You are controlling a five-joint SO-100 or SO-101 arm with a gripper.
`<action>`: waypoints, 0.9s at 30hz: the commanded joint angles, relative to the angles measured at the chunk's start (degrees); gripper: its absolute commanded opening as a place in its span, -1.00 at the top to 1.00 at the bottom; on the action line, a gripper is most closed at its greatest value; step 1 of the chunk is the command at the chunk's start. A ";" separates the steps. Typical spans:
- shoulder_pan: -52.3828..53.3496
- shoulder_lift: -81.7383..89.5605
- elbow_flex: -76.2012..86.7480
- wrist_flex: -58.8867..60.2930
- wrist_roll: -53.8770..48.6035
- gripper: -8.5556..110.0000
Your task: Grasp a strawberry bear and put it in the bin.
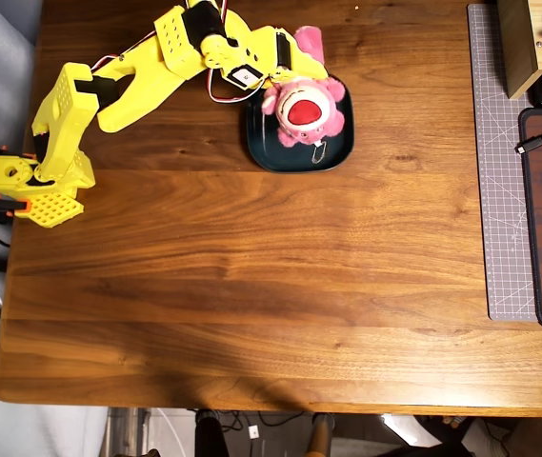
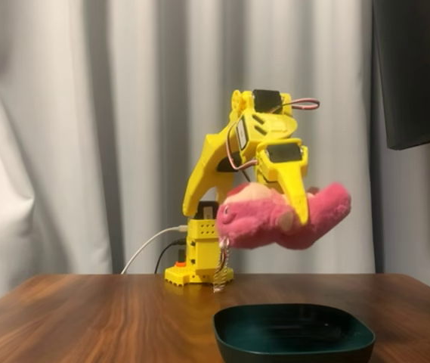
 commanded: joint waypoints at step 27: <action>-2.72 0.88 -17.75 13.54 -0.97 0.83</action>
